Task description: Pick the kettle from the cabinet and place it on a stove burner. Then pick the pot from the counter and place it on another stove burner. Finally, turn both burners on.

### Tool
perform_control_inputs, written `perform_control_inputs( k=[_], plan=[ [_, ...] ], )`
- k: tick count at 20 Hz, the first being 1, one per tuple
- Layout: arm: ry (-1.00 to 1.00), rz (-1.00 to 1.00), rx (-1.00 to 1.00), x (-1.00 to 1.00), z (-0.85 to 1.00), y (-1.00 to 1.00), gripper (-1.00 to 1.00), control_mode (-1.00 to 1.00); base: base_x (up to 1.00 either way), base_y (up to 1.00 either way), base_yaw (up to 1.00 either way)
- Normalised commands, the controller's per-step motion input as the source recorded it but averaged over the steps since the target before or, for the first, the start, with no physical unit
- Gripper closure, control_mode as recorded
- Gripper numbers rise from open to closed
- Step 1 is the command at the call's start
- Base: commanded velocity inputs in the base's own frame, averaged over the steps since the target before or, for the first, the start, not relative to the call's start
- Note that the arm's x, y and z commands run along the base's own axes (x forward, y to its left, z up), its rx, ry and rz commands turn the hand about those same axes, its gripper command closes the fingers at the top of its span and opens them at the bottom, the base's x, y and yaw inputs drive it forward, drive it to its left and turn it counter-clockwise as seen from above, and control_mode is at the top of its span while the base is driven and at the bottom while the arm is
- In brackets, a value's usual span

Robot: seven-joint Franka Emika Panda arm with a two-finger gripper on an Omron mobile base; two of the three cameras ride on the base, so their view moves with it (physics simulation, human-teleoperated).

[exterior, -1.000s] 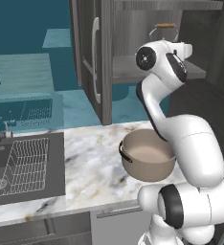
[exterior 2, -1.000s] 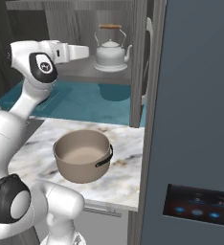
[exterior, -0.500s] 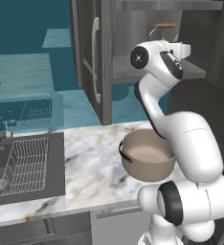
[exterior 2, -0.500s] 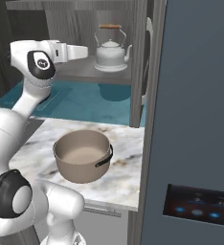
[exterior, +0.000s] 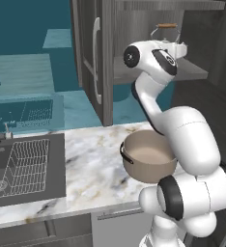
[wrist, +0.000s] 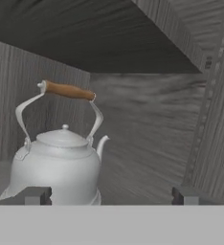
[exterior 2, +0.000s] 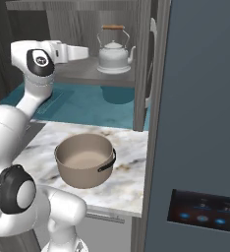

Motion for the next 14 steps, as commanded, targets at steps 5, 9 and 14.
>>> perform_control_inputs(
  k=[5, 9, 14],
  plan=[
    [0.0, -0.04, 0.0, 0.2, 0.0, 0.2, -1.0, -1.0, 0.0, 0.0, 0.0],
    [0.0, -0.04, 0.0, 0.23, 0.0, 0.19, -1.0, -1.0, 0.0, 0.0, 0.0],
    [0.0, -0.05, 0.0, 0.34, 0.0, 0.08, -1.0, -1.0, 0.0, 0.0, 0.0]
  ],
)
